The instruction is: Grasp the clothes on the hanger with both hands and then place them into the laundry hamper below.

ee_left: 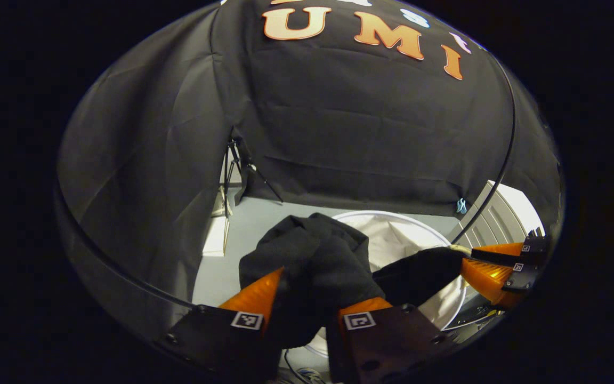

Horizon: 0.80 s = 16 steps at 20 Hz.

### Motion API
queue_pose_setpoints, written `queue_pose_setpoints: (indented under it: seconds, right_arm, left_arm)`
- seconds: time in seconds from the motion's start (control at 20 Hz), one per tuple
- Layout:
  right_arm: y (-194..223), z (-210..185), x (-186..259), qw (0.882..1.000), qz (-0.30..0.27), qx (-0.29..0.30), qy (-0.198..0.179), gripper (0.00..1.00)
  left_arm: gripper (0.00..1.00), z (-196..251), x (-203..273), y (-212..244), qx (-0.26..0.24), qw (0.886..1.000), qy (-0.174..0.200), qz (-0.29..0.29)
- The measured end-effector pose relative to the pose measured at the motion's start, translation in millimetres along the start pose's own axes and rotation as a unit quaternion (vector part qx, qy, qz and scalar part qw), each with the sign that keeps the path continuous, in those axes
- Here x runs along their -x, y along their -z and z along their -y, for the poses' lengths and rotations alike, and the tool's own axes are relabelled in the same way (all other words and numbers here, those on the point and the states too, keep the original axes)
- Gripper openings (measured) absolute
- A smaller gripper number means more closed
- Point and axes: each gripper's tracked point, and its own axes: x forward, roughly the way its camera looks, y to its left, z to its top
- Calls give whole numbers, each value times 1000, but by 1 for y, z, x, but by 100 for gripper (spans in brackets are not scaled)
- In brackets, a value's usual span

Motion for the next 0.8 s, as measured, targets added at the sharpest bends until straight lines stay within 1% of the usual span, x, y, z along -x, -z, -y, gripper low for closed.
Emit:
queue_pose_setpoints:
  seconds: [0.05,0.1,0.15,0.2,0.3,0.35,0.4,0.45,0.5,0.55,0.65,0.8]
  right_arm:
    - [0,-2,1,1000,2,-2,-4,18]
    - [0,-7,1,1000,1,-3,-7,29]
    - [0,-8,1,1000,0,-4,-9,36]
    - [1,-7,1,1000,0,-3,-10,41]
    - [6,-6,-1,1000,-6,0,-8,49]
    - [9,-5,-3,1000,-12,0,-6,55]
    - [13,-6,-2,1000,-17,-2,-3,59]
    - [14,-7,-5,1000,-21,-4,-4,66]
    - [17,-7,-3,1000,-26,-7,-5,70]
    - [19,-9,-2,999,-30,-11,-8,80]
    - [21,-9,-2,999,-33,-21,-8,89]
    - [21,-6,0,999,-32,-26,-5,92]
  left_arm:
    - [41,1,-2,10,9,1000,4,-14]
    - [59,2,-3,17,13,1000,7,-24]
    - [57,1,-4,23,13,999,7,-30]
    - [60,-2,-5,27,10,999,3,-35]
    - [79,-5,-8,36,6,999,0,-42]
    - [89,-8,-9,40,4,999,-5,-47]
    - [100,-8,-11,43,3,999,-4,-52]
    - [100,-11,-15,45,2,998,-4,-56]
    - [100,-9,-14,47,2,998,-1,-60]
    - [100,-5,-11,50,2,998,7,-66]
    - [100,5,-1,63,2,995,28,-92]
    - [100,2,5,71,6,993,43,-107]
